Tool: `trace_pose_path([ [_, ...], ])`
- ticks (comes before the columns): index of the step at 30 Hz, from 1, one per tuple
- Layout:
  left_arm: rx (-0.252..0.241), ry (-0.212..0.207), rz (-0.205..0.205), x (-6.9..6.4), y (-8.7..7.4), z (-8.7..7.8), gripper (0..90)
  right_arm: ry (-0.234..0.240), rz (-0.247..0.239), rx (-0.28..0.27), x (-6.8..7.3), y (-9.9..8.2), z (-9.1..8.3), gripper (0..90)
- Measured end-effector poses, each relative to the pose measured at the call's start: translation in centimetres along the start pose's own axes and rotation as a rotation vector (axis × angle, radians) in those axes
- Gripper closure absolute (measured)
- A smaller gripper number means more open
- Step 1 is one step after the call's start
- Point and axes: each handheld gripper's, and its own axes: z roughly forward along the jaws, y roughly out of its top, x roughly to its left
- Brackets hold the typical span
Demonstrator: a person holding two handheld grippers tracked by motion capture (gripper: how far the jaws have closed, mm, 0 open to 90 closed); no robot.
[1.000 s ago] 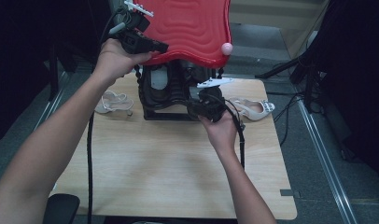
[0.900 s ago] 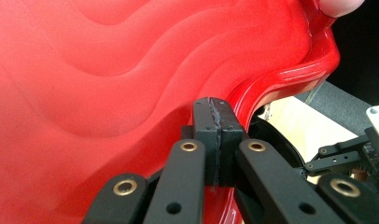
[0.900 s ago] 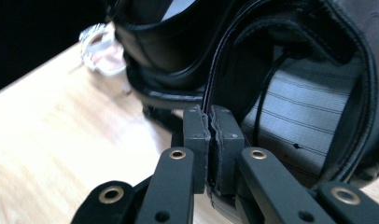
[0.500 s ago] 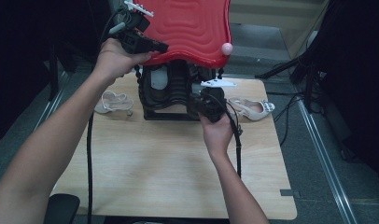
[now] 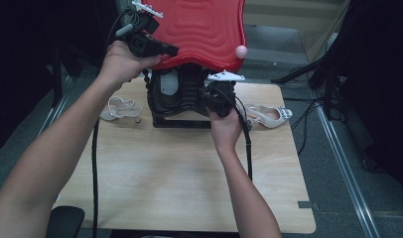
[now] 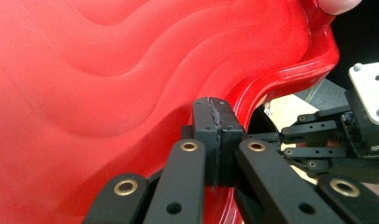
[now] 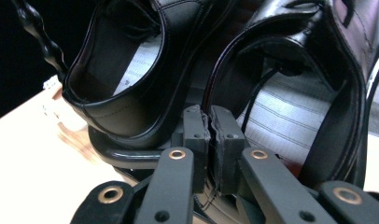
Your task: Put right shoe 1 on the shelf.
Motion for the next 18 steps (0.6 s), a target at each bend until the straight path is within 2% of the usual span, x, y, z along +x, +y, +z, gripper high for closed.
trace_pose_path([
  [2, 0.002, -0.001, -0.002, 0.00, 0.02, 0.00, 90.0, -0.005, -0.009, 0.007, -0.09, 0.23, 0.02, 86.8],
  [4, 0.003, 0.000, -0.003, 0.01, 0.03, -0.02, 90.0, -0.025, -0.042, 0.004, -0.12, 0.36, 0.19, 86.8],
  [6, 0.005, 0.000, -0.005, 0.01, 0.03, -0.03, 90.0, -0.006, -0.030, 0.002, -0.33, 0.42, 0.35, 86.5],
  [13, 0.005, -0.002, -0.007, 0.05, 0.05, -0.01, 90.0, -0.010, -0.043, -0.019, -0.26, 0.45, 0.63, 85.2],
  [15, 0.003, -0.002, -0.005, 0.04, 0.01, -0.03, 90.0, 0.010, -0.026, -0.016, -0.30, 0.36, 0.59, 82.8],
  [18, 0.004, -0.003, -0.001, 0.08, 0.03, -0.03, 90.0, 0.052, 0.028, -0.007, -0.70, 0.36, 0.19, 77.3],
])
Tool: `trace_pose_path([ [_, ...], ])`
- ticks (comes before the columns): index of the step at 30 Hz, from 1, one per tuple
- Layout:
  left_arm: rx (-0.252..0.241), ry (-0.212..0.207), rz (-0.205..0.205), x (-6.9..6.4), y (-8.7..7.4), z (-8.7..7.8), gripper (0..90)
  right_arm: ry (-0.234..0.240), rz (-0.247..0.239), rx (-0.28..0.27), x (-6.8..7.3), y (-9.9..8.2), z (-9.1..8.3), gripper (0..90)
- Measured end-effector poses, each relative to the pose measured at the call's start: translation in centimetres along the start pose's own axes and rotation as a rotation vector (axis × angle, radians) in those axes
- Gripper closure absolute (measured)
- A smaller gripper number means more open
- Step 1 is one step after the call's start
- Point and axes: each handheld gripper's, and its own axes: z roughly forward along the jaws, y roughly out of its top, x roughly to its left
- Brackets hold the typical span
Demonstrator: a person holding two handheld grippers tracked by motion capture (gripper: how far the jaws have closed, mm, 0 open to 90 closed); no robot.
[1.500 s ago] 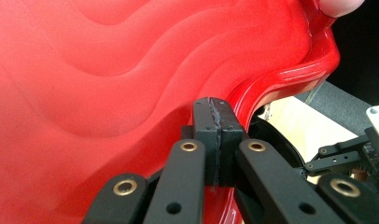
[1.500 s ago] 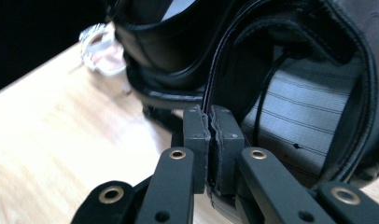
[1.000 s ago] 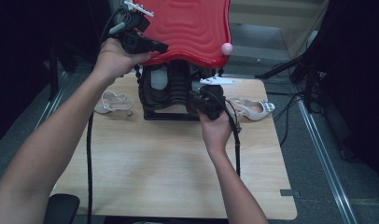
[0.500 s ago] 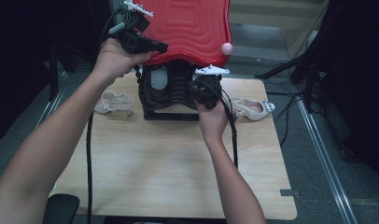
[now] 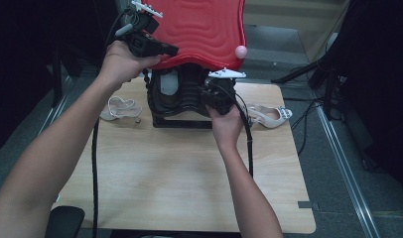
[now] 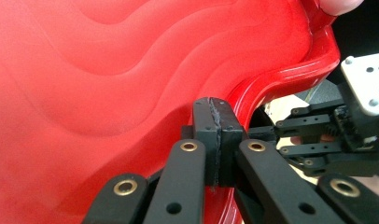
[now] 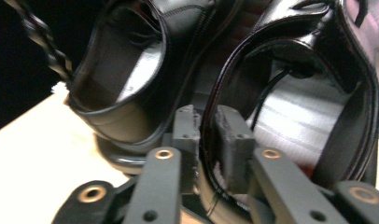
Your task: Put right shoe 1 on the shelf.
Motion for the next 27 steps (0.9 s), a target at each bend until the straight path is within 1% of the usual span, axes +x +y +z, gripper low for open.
trace_pose_path([
  [1, 0.000, 0.001, -0.005, 0.0, 0.0, 0.0, 90.0, 0.014, 0.012, -0.003, -0.1, 0.0, -0.2, 75.9],
  [2, 0.000, 0.001, 0.002, 0.0, 0.0, 0.0, 90.0, 0.027, 0.026, -0.003, -0.1, 0.0, -0.5, 75.7],
  [3, 0.000, 0.001, -0.005, -0.1, 0.0, 0.0, 90.0, 0.034, 0.028, 0.001, 0.0, 0.0, -0.8, 75.1],
  [5, 0.001, 0.002, -0.006, 0.0, 0.0, 0.0, 90.0, 0.037, 0.028, 0.011, 0.1, -0.2, -1.5, 73.7],
  [7, 0.002, 0.003, -0.006, -0.1, 0.0, 0.0, 90.0, 0.039, 0.036, -0.001, 0.2, -0.3, -2.5, 74.2],
  [9, 0.002, 0.003, -0.007, -0.1, 0.0, 0.0, 90.0, 0.061, 0.044, -0.003, 0.2, -0.2, -3.2, 74.5],
  [10, 0.002, 0.004, -0.007, -0.1, 0.0, 0.0, 90.0, 0.066, 0.039, 0.001, 0.2, -0.2, -3.6, 77.7],
  [11, 0.003, 0.004, -0.007, -0.1, 0.0, 0.0, 90.0, 0.083, 0.032, 0.009, 0.3, -0.3, -4.0, 81.5],
  [12, 0.003, 0.003, -0.007, -0.1, 0.0, 0.0, 90.0, 0.088, 0.017, 0.018, 0.5, -0.4, -4.3, 87.8],
  [13, 0.002, 0.004, -0.007, -0.1, 0.0, 0.0, 90.0, 0.091, -0.001, 0.032, 0.7, -0.7, -4.4, 90.0],
  [16, 0.001, 0.004, -0.007, -0.1, 0.0, 0.1, 90.0, 0.100, -0.016, 0.074, 0.8, -2.0, -3.9, 90.0],
  [18, 0.002, 0.003, -0.006, -0.1, 0.0, 0.0, 90.0, 0.083, -0.022, 0.094, 0.6, -2.9, -3.1, 90.0],
  [20, 0.002, 0.002, -0.006, -0.1, 0.0, 0.0, 90.0, 0.066, -0.008, 0.108, 0.1, -3.5, -2.3, 90.0],
  [22, 0.001, 0.001, -0.004, -0.1, 0.0, 0.0, 90.0, 0.039, -0.008, 0.104, -0.4, -3.7, -1.7, 90.0],
  [23, 0.002, 0.001, -0.005, 0.0, 0.0, 0.0, 90.0, 0.061, 0.004, 0.098, -0.7, -3.6, -1.6, 90.0],
  [24, 0.003, -0.001, -0.004, 0.0, 0.0, 0.0, 90.0, 0.066, 0.006, 0.096, -0.8, -3.6, -1.5, 90.0],
  [25, 0.003, -0.001, -0.002, 0.0, 0.0, 0.0, 90.0, 0.060, -0.003, 0.095, -0.7, -3.6, -1.4, 90.0],
  [26, 0.003, -0.001, -0.001, 0.0, 0.0, 0.0, 90.0, 0.034, -0.028, 0.089, -0.5, -3.5, -1.4, 90.0],
  [27, 0.003, -0.001, -0.001, 0.0, 0.0, 0.0, 90.0, 0.022, -0.039, 0.086, -0.4, -3.5, -1.4, 90.0],
])
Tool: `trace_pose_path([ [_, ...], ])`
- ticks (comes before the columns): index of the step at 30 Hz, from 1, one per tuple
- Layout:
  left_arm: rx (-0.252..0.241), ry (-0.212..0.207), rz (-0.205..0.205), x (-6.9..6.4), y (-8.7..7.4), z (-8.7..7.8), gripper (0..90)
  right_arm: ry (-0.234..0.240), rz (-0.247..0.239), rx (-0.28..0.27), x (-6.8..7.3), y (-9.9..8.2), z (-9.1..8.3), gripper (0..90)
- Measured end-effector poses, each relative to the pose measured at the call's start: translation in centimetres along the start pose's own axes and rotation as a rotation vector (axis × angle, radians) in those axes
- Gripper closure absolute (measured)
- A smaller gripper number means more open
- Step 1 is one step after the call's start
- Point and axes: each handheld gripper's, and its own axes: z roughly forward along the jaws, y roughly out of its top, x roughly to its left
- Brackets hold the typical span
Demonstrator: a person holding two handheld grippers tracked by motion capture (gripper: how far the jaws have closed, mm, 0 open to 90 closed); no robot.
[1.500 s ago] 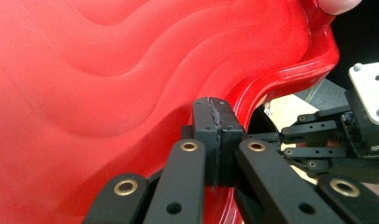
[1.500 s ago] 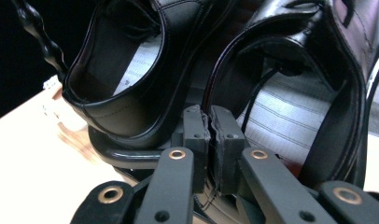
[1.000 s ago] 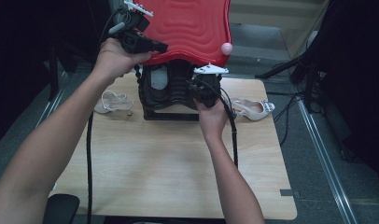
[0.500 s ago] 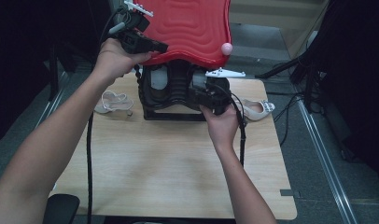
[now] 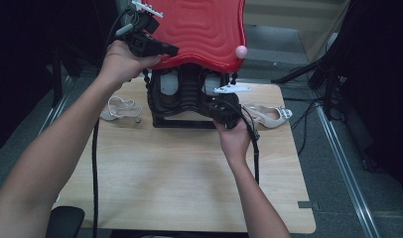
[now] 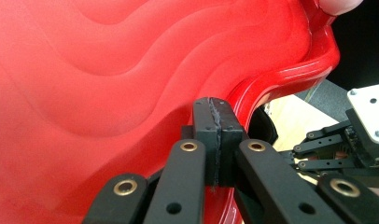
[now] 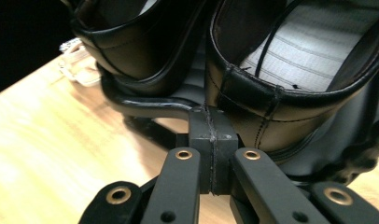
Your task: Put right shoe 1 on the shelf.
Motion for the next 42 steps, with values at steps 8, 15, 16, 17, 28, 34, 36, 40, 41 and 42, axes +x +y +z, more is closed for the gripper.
trace_pose_path([
  [8, -0.001, 0.002, -0.003, 0.0, 0.0, 0.0, 90.0, -0.037, 0.012, 0.042, -0.4, 0.6, 1.4, 90.0],
  [15, 0.006, 0.006, -0.012, -0.1, 0.2, -0.1, 90.0, 0.020, 0.015, 0.044, -0.5, -0.6, 0.7, 90.0],
  [16, 0.010, 0.004, -0.012, -0.1, 0.2, -0.1, 90.0, 0.031, 0.011, 0.051, -0.3, -0.7, 0.4, 90.0],
  [17, 0.008, -0.001, -0.016, 0.0, 0.3, -0.3, 90.0, 0.035, 0.006, 0.048, -0.2, -0.9, 0.1, 90.0],
  [28, -0.056, -0.076, -0.025, -0.8, -0.1, -4.6, 72.7, 0.164, 0.029, 0.056, 0.3, -3.3, -3.0, 82.2],
  [34, -0.064, -0.098, -0.013, -1.7, -2.3, -6.2, 62.5, 0.191, 0.043, 0.059, 0.0, -4.8, -3.7, 76.8],
  [36, -0.058, -0.103, -0.019, -1.9, -3.2, -6.5, 60.9, 0.199, 0.040, 0.050, -0.1, -5.2, -3.9, 74.6],
  [40, -0.040, -0.098, -0.034, -2.0, -5.3, -6.7, 56.8, 0.213, 0.023, 0.049, -0.1, -5.8, -4.1, 72.0],
  [41, -0.036, -0.102, -0.039, -2.0, -5.7, -6.7, 56.1, 0.216, 0.019, 0.049, -0.1, -5.9, -4.1, 71.9],
  [42, -0.037, -0.100, -0.043, -2.0, -6.2, -6.8, 55.6, 0.221, 0.013, 0.049, -0.1, -6.1, -4.1, 71.0],
])
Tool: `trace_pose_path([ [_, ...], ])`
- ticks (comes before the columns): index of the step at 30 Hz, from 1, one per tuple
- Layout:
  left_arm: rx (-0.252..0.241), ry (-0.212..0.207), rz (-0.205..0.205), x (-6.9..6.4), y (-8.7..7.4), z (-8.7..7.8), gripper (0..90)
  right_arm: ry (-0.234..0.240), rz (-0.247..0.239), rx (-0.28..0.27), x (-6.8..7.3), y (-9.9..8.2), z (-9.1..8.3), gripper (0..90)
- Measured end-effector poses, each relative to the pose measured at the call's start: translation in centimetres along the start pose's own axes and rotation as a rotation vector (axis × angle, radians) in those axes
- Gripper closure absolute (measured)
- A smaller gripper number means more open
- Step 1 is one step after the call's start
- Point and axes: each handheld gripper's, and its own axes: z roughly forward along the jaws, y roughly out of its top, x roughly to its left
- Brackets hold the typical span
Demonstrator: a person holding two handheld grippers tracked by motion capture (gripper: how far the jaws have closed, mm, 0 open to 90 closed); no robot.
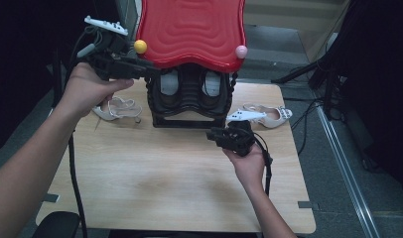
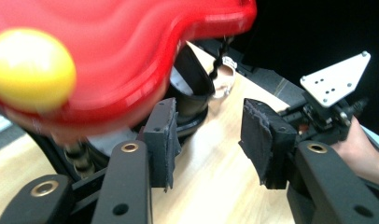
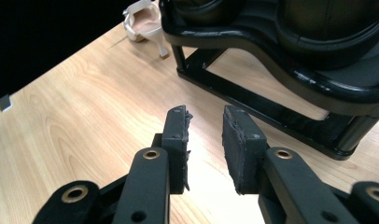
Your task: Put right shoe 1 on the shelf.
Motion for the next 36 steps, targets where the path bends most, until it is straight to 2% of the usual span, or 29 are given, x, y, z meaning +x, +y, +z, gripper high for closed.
trace_pose_path([
  [2, 0.000, 0.004, -0.005, 0.1, -0.9, -0.1, 55.0, -0.005, -0.011, 0.016, -0.1, -0.2, 0.1, 69.4],
  [5, 0.006, 0.014, -0.018, 0.3, -2.3, 0.0, 54.5, -0.014, -0.014, 0.005, -0.4, -0.8, 0.2, 69.4],
  [10, 0.004, 0.016, -0.045, 0.6, -4.5, 0.0, 53.3, 0.001, -0.002, 0.024, -0.8, -1.6, 0.5, 69.4],
  [12, 0.004, 0.024, -0.056, 0.8, -5.3, -0.1, 53.3, -0.002, -0.022, 0.016, -0.8, -1.9, 0.6, 69.4],
  [20, 0.020, 0.059, -0.108, 2.0, -8.7, 0.0, 52.8, 0.012, -0.012, 0.015, -1.3, -2.7, 1.0, 68.6],
  [23, 0.012, 0.060, -0.101, 2.4, -9.9, 0.2, 54.6, 0.003, -0.017, 0.033, -1.4, -2.7, 1.3, 67.2],
  [25, 0.015, 0.066, -0.114, 2.7, -10.6, 0.4, 54.9, 0.012, -0.008, 0.031, -1.5, -2.8, 1.4, 67.3],
  [33, 0.043, 0.092, -0.162, 4.2, -13.6, 2.1, 55.5, 0.007, -0.024, 0.037, -1.5, -3.2, 1.5, 69.3],
  [36, 0.056, 0.093, -0.179, 4.5, -14.7, 2.7, 55.8, 0.032, -0.006, 0.031, -1.6, -3.6, 1.7, 70.3],
])
